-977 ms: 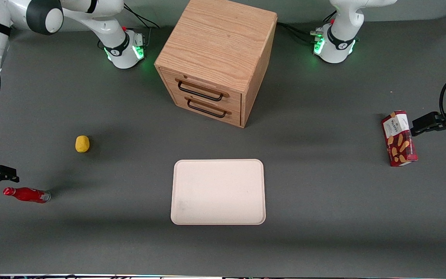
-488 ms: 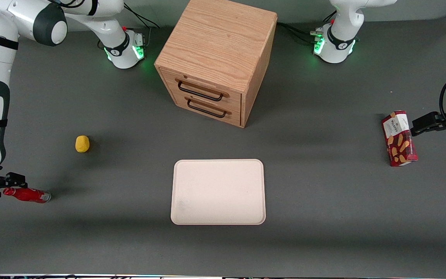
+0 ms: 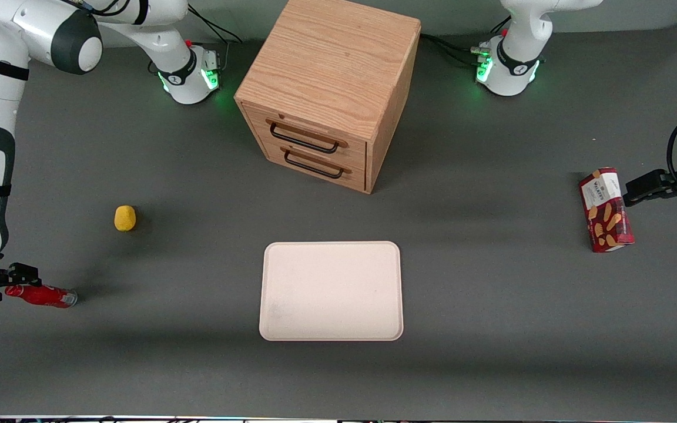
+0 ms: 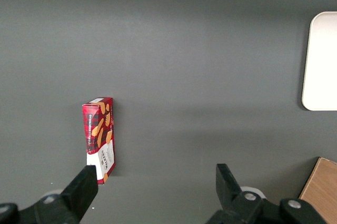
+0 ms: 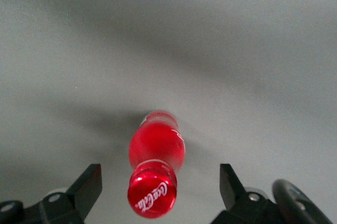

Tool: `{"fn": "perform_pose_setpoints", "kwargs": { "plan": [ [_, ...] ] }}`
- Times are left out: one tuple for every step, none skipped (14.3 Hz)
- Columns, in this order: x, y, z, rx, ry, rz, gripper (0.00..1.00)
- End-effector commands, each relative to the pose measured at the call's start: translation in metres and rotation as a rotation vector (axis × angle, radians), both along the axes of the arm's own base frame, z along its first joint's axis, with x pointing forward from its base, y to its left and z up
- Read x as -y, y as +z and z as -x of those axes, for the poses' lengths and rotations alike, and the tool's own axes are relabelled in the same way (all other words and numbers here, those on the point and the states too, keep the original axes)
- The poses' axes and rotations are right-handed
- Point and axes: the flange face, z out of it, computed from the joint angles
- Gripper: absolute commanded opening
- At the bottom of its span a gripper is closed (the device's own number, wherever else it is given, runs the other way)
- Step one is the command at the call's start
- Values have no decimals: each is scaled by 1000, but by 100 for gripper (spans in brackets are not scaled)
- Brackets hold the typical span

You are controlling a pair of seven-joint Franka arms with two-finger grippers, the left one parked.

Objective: Place coke bottle on tray
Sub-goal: 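Lower the open right gripper around the bottle cap and close it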

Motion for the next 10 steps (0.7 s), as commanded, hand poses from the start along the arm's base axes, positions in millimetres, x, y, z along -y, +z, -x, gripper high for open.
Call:
{"fn": "perform_pose_setpoints", "kwargs": {
  "plan": [
    [5,3,-4,19,26,-5,79],
    [4,2,-4,20,43,-5,69],
    [4,2,-4,20,51,-4,57],
    [4,2,-4,18,51,-5,44],
    [3,2,-5,17,52,-6,35],
    [3,3,-5,19,56,-6,25],
    [3,4,-4,16,56,-9,15],
    [3,5,-4,17,56,-8,4],
    [3,6,-4,19,56,-7,0],
    [2,9,-5,21,57,-7,0]
  ]
}}
